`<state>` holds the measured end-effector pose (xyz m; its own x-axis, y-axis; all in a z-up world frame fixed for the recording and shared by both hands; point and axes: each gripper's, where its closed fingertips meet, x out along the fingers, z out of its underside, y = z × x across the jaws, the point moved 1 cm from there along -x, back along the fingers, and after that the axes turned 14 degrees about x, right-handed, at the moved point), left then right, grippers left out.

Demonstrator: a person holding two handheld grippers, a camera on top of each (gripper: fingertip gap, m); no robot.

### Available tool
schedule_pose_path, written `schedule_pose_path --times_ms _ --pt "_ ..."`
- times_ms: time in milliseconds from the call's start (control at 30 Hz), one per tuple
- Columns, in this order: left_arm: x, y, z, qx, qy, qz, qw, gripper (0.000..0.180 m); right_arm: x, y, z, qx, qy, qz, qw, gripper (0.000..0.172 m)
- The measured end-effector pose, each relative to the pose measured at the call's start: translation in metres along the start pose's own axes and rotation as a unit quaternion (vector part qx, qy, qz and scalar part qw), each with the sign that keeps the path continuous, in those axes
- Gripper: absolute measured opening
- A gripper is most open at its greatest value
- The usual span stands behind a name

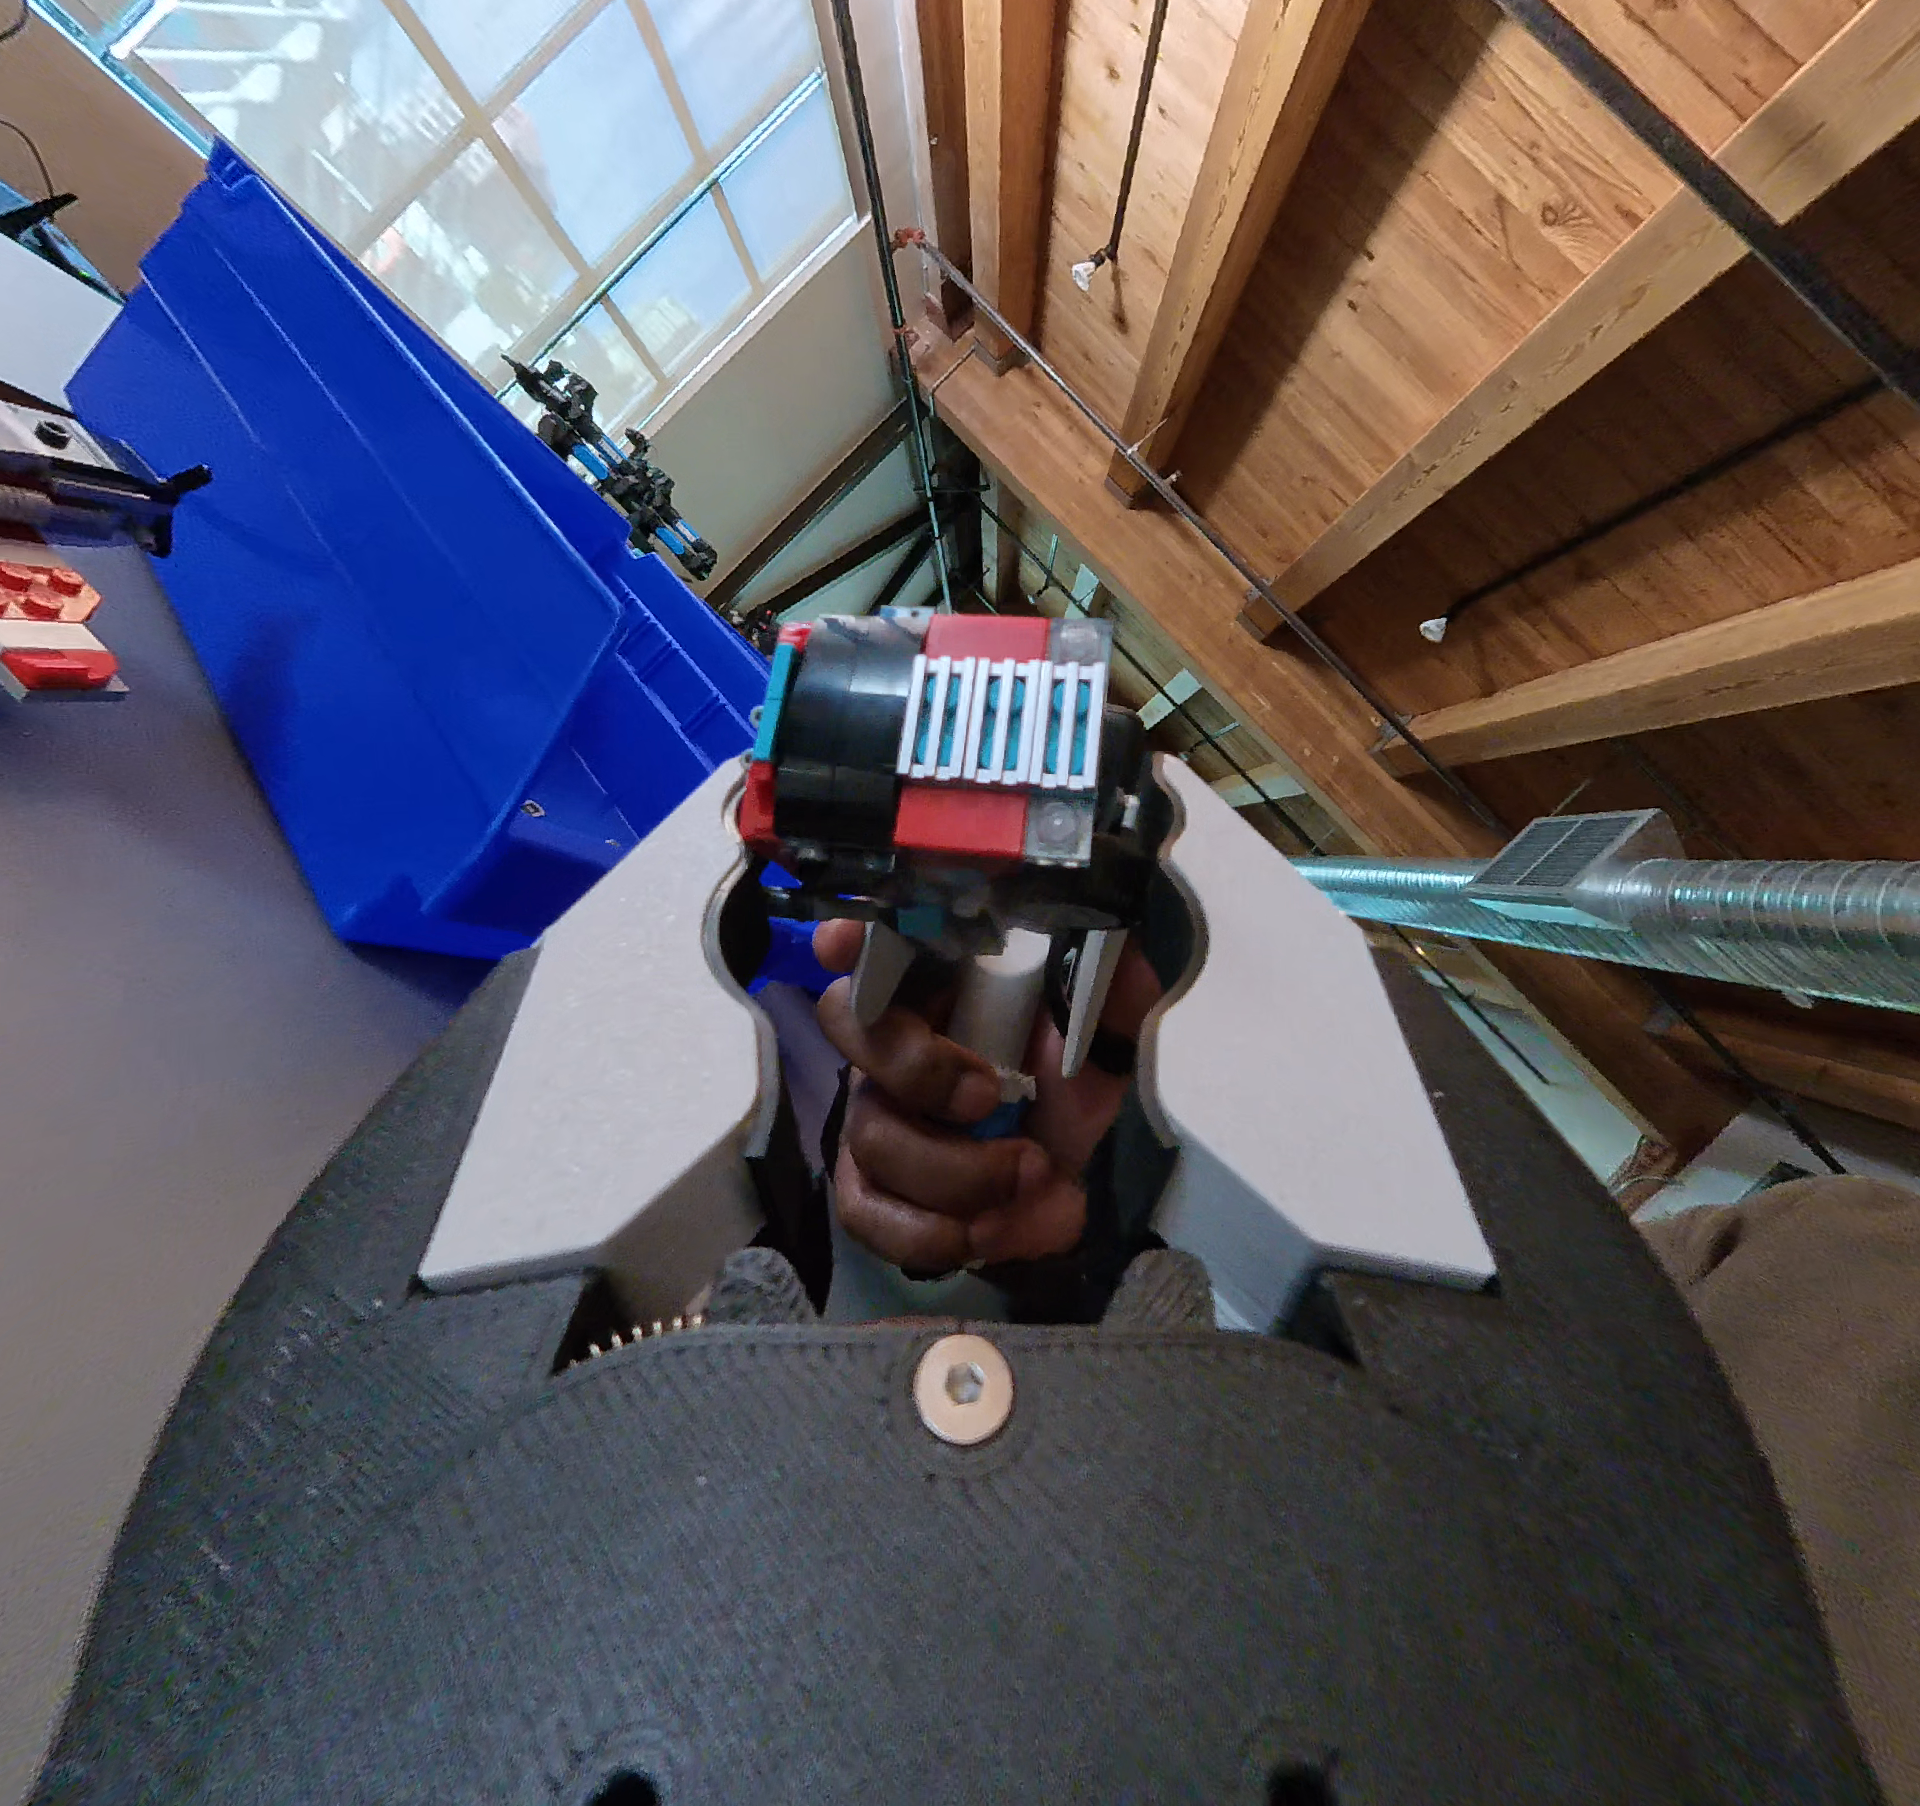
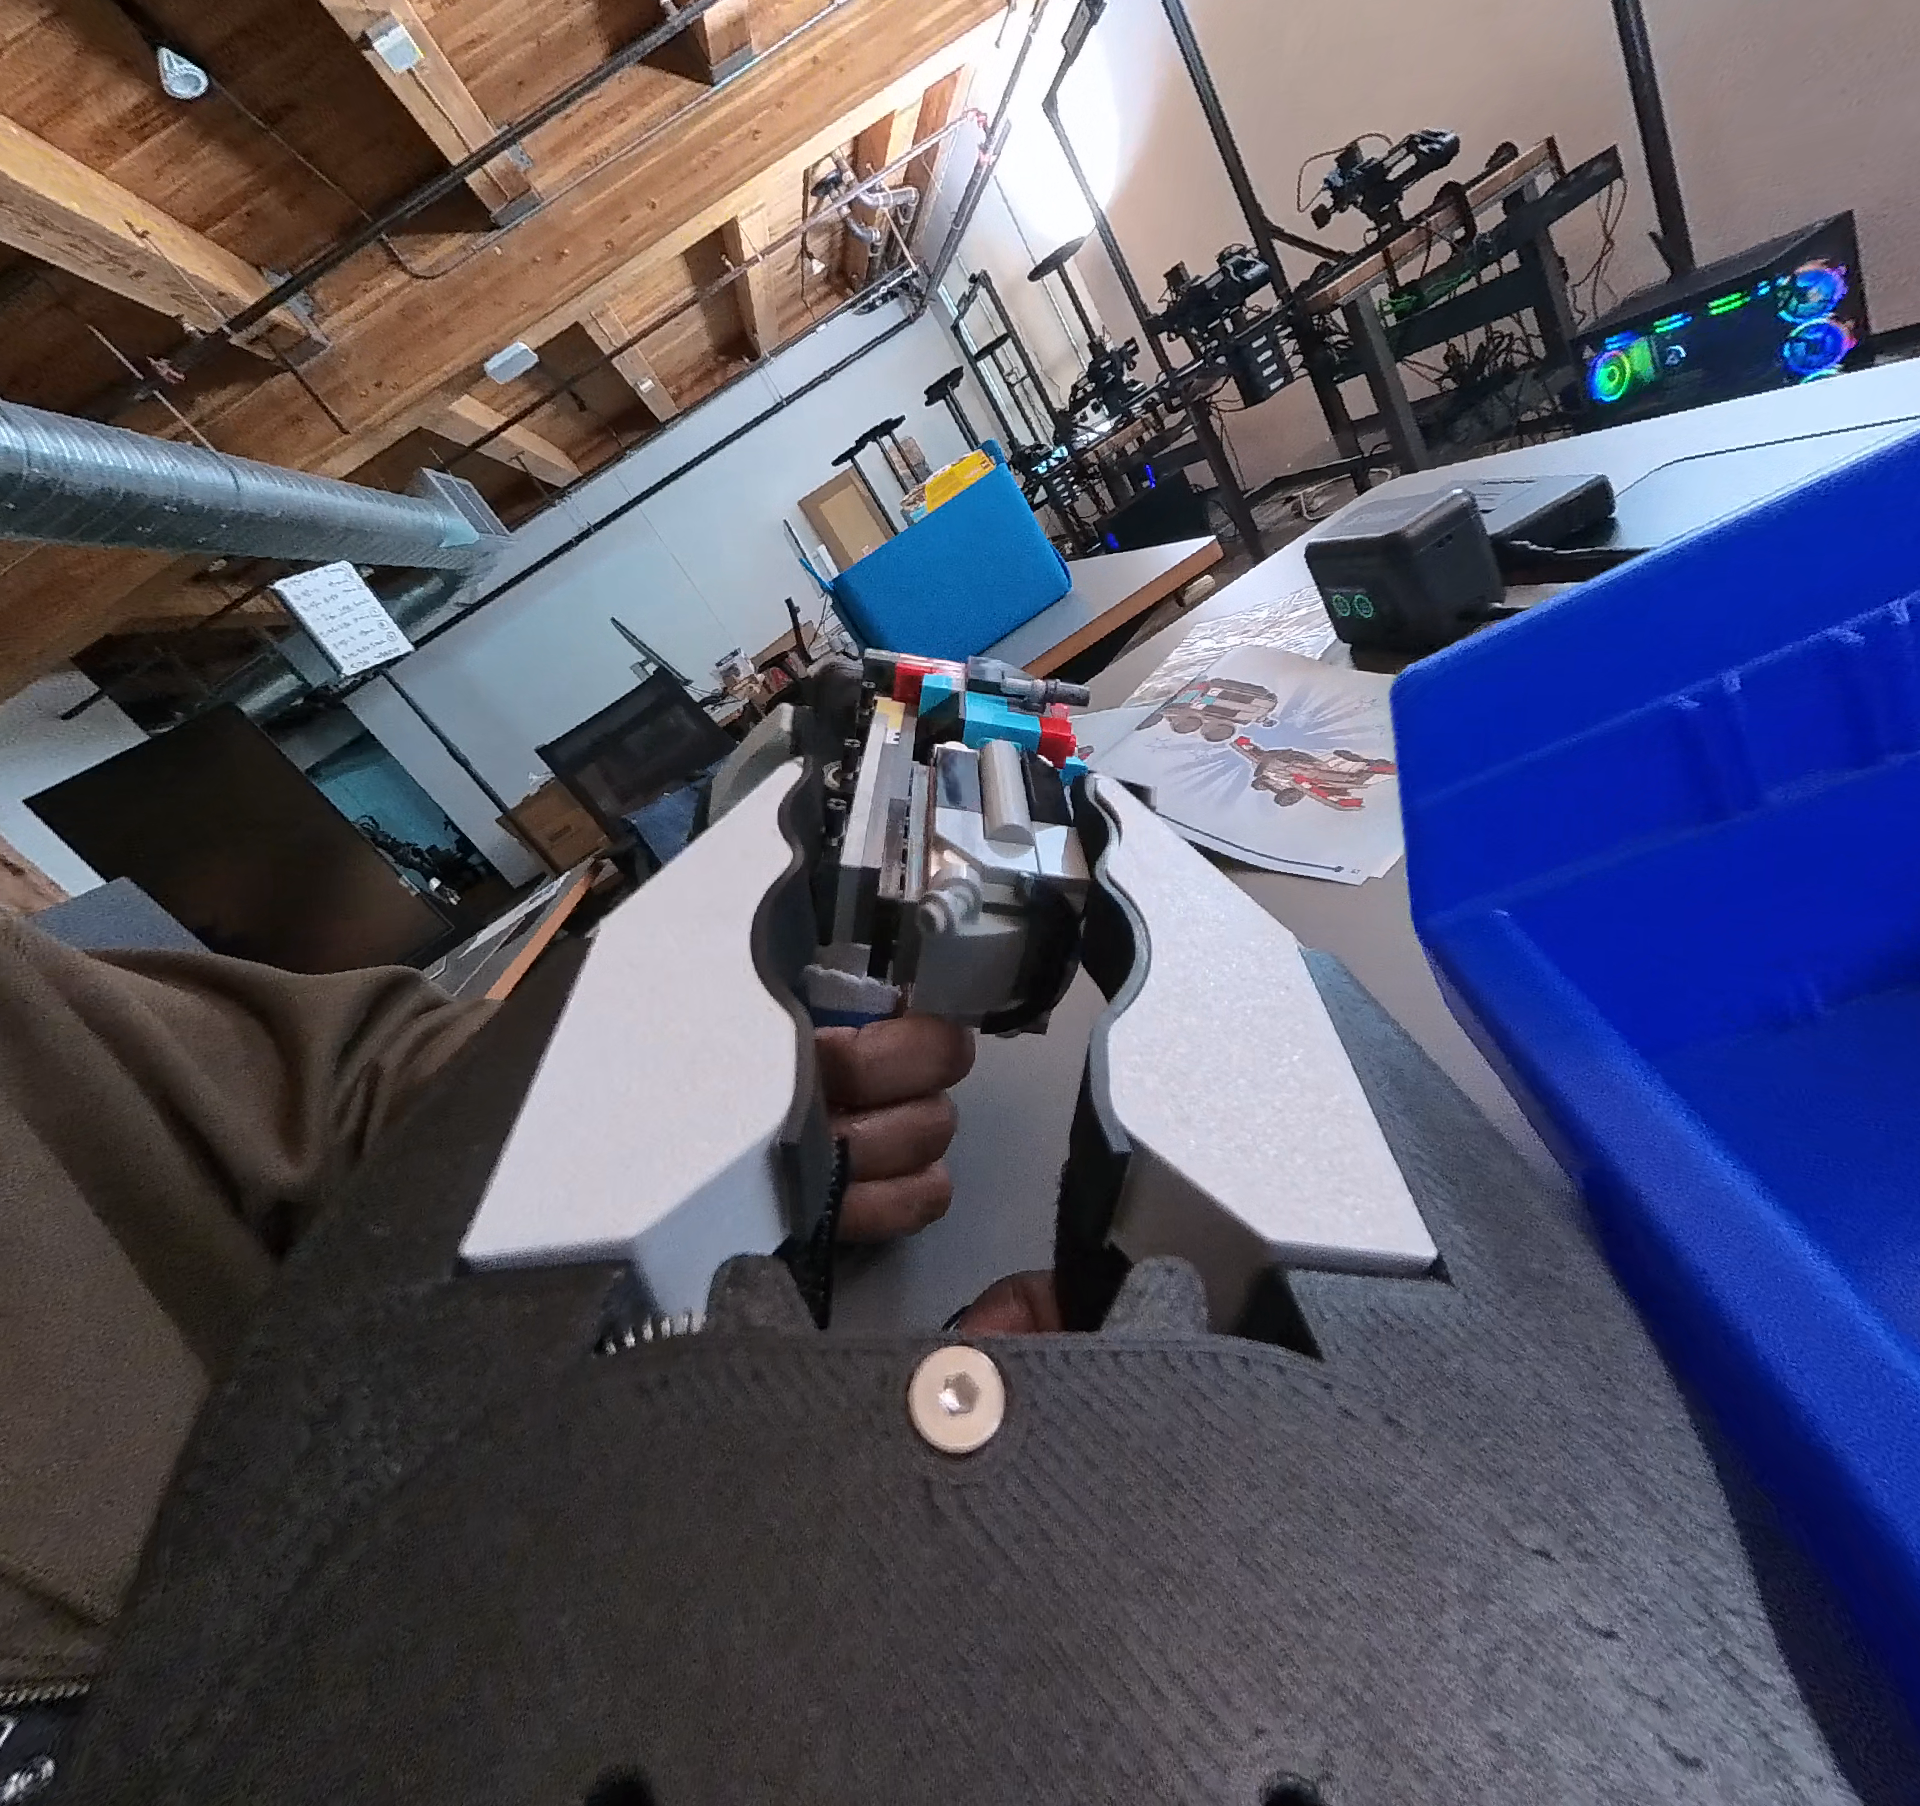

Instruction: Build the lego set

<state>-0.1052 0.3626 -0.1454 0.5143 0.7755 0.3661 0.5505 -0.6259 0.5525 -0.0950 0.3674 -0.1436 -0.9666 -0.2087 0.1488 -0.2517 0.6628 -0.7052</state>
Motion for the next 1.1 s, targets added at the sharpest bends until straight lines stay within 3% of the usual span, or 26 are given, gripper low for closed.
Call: schedule_pose_path --times_ms 167,533,700,1100 --pt "-0.004 0.003 -0.005 -0.015 0.011 0.019 1.000 0.071 0.000 -0.002 0.000 -0.006 -0.001 -0.003 1.000 0.049" --pt "-0.011 -0.008 -0.012 -0.126 0.047 0.021 0.991 0.067 -0.002 0.003 0.000 -0.011 -0.029 0.015 0.999 0.057" --pt "-0.014 -0.013 -0.016 -0.089 0.019 0.000 0.996 0.067 -0.004 -0.002 0.007 0.020 -0.081 0.000 0.996 0.073" --pt "-0.011 -0.007 -0.014 -0.071 -0.022 0.019 0.997 0.067 -0.001 0.006 0.022 0.066 -0.119 0.017 0.991 0.073"
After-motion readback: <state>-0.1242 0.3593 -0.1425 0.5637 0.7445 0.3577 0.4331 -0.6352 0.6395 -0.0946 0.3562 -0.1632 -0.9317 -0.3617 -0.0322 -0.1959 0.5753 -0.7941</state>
